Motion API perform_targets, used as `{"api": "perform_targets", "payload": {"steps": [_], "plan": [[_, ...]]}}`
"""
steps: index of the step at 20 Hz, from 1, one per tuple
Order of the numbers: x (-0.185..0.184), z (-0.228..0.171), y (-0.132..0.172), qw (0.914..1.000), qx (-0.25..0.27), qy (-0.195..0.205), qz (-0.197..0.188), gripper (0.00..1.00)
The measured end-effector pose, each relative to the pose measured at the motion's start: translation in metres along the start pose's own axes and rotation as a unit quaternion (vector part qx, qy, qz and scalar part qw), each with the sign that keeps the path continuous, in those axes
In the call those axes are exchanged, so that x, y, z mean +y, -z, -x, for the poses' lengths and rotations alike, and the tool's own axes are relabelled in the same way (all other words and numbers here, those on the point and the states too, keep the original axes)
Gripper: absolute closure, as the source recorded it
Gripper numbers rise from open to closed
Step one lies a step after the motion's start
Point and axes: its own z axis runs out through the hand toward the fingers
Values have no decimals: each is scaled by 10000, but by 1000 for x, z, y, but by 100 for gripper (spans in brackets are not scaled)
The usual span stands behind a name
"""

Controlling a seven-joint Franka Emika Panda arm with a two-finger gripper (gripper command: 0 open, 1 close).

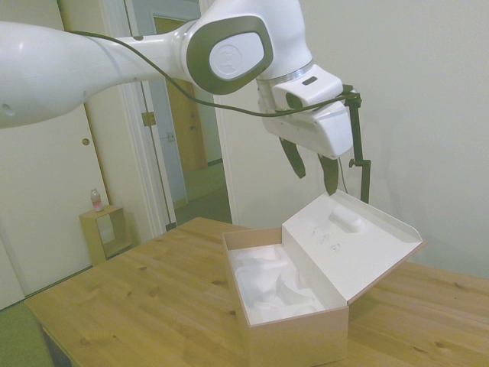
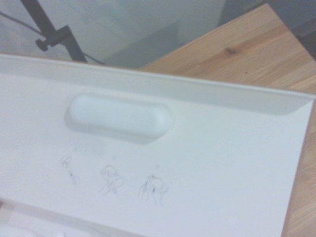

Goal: Close the box

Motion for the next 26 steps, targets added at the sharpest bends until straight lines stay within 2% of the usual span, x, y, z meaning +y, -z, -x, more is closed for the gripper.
{"api": "perform_targets", "payload": {"steps": [9,15,19,22,26], "plan": [[-11,-59,-8,9976,665,-155,-80,0],[-24,-82,-34,9969,766,-162,-103,0],[-29,-99,-29,9955,861,-225,-336,0],[-26,-111,-29,9951,876,-269,-360,0],[-22,-131,-54,9950,882,-305,-345,0]]}}
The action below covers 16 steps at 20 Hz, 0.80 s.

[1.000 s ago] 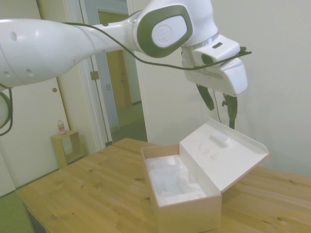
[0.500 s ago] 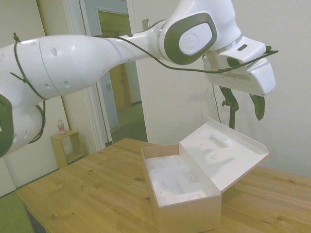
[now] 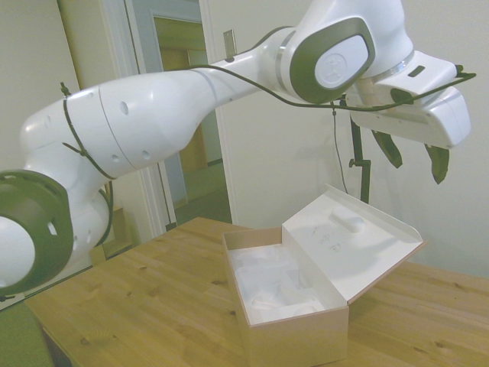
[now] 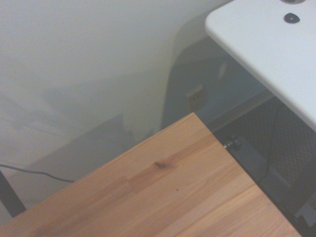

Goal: Close the box

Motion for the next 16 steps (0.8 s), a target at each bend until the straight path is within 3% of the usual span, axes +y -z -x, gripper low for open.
{"api": "perform_targets", "payload": {"steps": [5,10,16], "plan": [[-13,7,-24,9998,-79,150,-94,0],[-45,41,-21,9995,-199,225,-110,0],[-34,39,-57,9992,-373,121,92,0]]}}
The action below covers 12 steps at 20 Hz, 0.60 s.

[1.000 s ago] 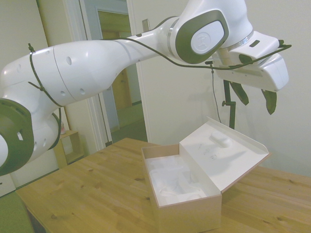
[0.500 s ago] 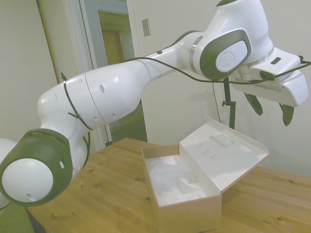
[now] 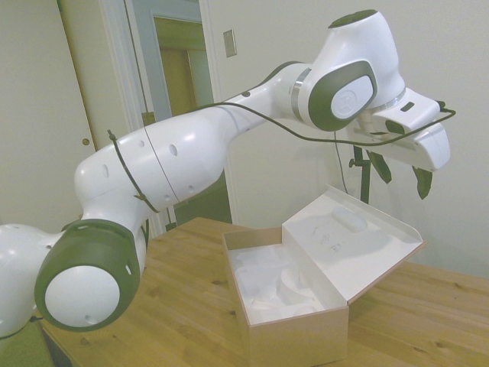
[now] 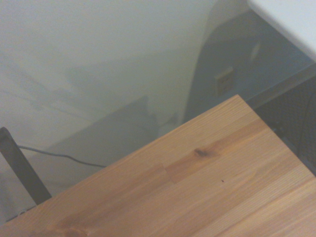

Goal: Close the box

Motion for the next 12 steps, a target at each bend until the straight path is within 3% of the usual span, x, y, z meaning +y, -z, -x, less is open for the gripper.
{"api": "perform_targets", "payload": {"steps": [12], "plan": [[26,-8,-67,9987,-270,-255,347,0]]}}
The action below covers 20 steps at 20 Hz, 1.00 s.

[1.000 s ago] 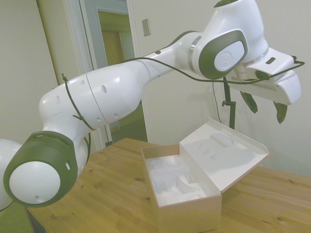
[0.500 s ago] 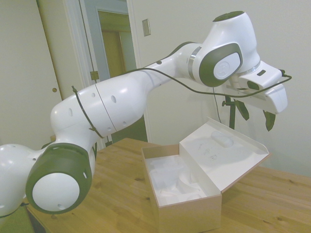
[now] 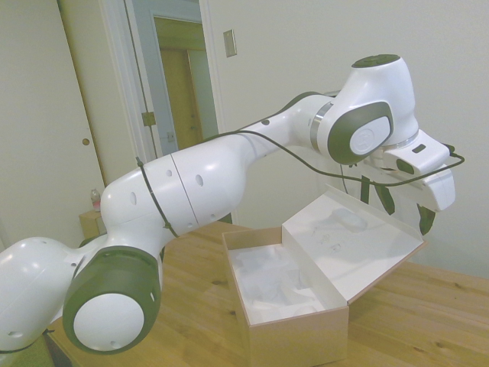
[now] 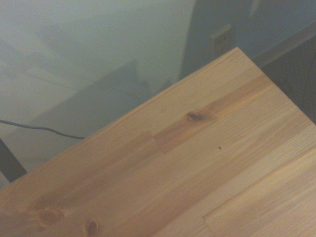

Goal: Close the box

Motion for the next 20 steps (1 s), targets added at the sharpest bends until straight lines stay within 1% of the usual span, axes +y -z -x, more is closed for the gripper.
{"api": "perform_targets", "payload": {"steps": [3,5,8,10,12,14,16,18,20], "plan": [[15,-12,-18,9998,-177,-59,-25,0],[14,-12,-17,9995,-293,13,-144,0],[-3,10,0,9963,-697,265,-425,0],[-17,29,24,9923,-1006,436,-569,0],[-27,51,48,9863,-1401,600,-629,0],[-35,77,66,9775,-1846,838,-588,0],[-44,108,77,9665,-2261,1137,-438,0],[-55,144,83,9531,-2639,1467,-187,0],[-69,177,90,9455,-2756,1732,-76,0]]}}
